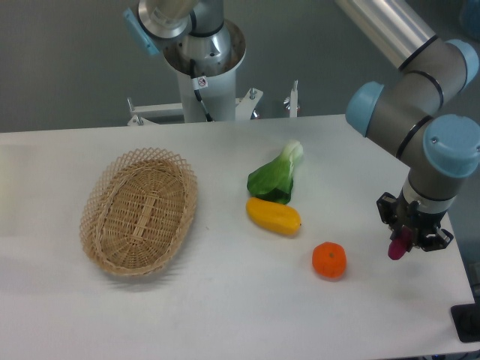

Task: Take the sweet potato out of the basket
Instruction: 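Raise the held sweet potato and move it beyond the tangerine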

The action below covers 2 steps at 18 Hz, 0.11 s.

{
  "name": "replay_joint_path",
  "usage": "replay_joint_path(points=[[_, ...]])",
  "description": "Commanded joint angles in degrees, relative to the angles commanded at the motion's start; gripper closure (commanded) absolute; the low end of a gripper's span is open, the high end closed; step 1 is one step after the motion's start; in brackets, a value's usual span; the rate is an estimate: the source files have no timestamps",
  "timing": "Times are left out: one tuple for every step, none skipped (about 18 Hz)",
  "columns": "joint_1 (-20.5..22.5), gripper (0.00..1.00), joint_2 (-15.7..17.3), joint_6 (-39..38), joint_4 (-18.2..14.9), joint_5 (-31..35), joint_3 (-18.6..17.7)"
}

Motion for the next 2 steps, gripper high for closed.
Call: replay_joint_path(points=[[0.0, 0.78, 0.0, 0.0, 0.0, -0.1, 0.0], [0.0, 0.78, 0.0, 0.0, 0.0, 0.0, 0.0]])
